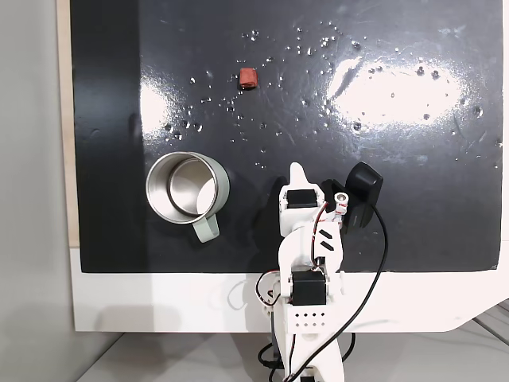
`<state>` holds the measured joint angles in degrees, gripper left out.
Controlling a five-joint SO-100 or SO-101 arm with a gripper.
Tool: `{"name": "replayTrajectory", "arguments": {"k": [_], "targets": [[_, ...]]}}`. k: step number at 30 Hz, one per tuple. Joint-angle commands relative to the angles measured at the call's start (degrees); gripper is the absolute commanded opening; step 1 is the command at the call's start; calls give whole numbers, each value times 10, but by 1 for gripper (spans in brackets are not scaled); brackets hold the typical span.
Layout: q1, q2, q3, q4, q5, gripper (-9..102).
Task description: Grasp a cube and put it in the cup.
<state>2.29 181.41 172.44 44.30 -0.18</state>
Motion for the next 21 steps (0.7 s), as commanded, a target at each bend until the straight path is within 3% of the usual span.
{"name": "replayTrajectory", "arguments": {"k": [1,14,21], "targets": [[4,7,-3,-18,13,0],[4,7,-7,-17,13,0],[-40,-18,-150,49,-4,0]]}}
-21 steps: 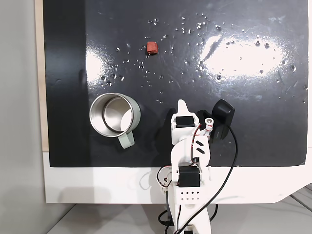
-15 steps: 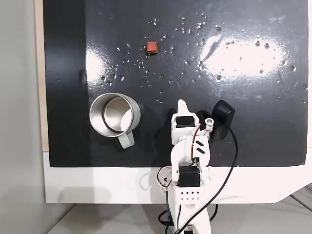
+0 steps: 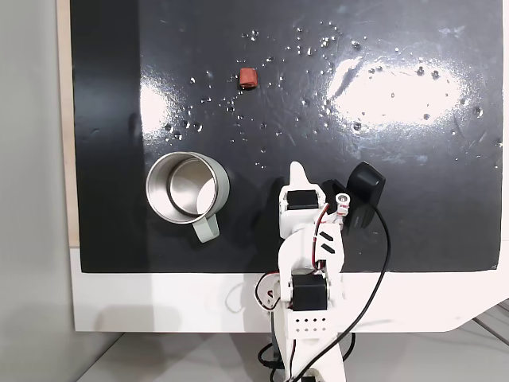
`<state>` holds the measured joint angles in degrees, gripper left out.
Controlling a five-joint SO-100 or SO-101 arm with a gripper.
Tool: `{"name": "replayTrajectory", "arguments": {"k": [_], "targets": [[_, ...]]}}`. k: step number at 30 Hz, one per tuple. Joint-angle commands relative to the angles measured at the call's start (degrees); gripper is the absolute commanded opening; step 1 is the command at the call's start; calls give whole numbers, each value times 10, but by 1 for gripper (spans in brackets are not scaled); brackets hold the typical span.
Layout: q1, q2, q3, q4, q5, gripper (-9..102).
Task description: Grasp a cube and put it in the cup.
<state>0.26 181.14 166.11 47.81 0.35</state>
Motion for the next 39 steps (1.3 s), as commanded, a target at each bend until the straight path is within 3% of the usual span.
{"name": "replayTrajectory", "arguments": {"k": [1,12,24,39], "targets": [[-25,-40,-118,18,-10,0],[-31,-344,-410,35,-40,0],[-59,-673,-719,174,65,0],[-120,-867,-892,251,167,0]]}}
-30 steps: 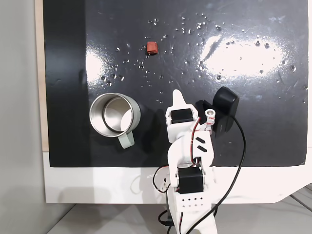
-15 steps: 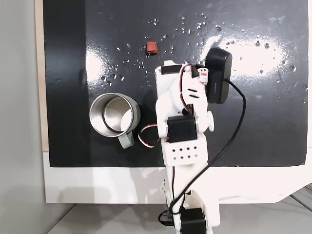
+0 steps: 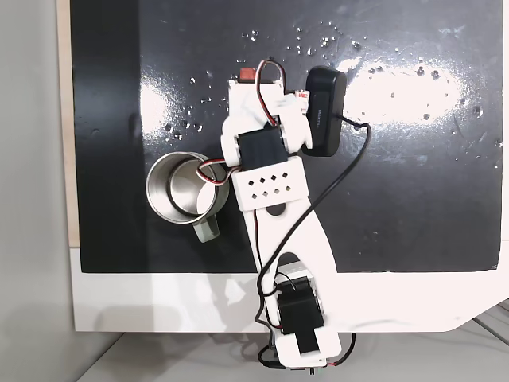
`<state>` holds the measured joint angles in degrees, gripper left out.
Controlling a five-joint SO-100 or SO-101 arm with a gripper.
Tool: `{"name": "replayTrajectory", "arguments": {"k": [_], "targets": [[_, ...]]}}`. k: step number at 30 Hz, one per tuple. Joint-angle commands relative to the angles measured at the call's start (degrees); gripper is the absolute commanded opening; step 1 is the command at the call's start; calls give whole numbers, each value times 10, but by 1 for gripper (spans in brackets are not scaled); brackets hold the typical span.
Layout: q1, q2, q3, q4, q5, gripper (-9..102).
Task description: Grasp a cube and put it in the cup.
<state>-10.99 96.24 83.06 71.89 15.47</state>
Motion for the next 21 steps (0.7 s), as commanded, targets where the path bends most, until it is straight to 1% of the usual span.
{"name": "replayTrajectory", "arguments": {"k": [1,6,16,21], "targets": [[-9,-33,-77,15,23,0],[-10,-112,-173,43,50,0],[-7,-270,-387,136,93,0],[-9,-293,-403,139,108,0]]}}
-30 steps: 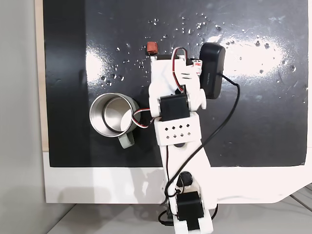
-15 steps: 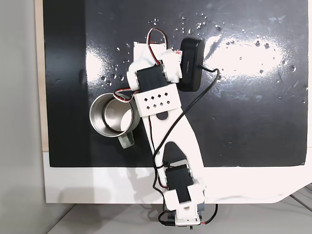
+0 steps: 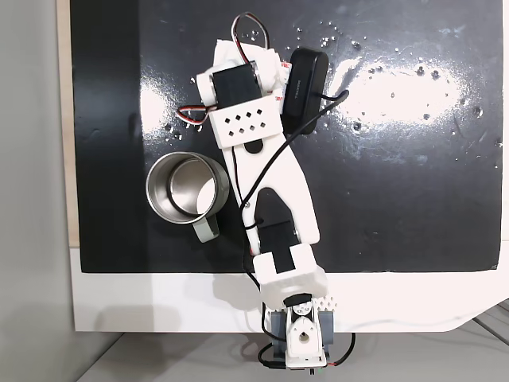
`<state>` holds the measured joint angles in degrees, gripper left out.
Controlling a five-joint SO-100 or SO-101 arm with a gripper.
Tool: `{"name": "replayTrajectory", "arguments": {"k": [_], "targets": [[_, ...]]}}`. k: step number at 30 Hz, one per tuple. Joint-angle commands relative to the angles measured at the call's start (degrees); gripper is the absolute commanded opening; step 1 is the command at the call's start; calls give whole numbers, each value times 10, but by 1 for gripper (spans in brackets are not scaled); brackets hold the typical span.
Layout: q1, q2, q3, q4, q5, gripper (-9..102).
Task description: Grasp a cube and put it in the cup.
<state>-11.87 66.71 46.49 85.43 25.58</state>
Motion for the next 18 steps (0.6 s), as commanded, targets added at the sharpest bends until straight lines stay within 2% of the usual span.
{"name": "replayTrajectory", "arguments": {"k": [1,12,16,18], "targets": [[-1,-3,-38,3,9,0],[5,-43,-75,0,-3,1],[11,-44,-75,-3,-20,20],[14,-46,-75,-1,-19,25]]}}
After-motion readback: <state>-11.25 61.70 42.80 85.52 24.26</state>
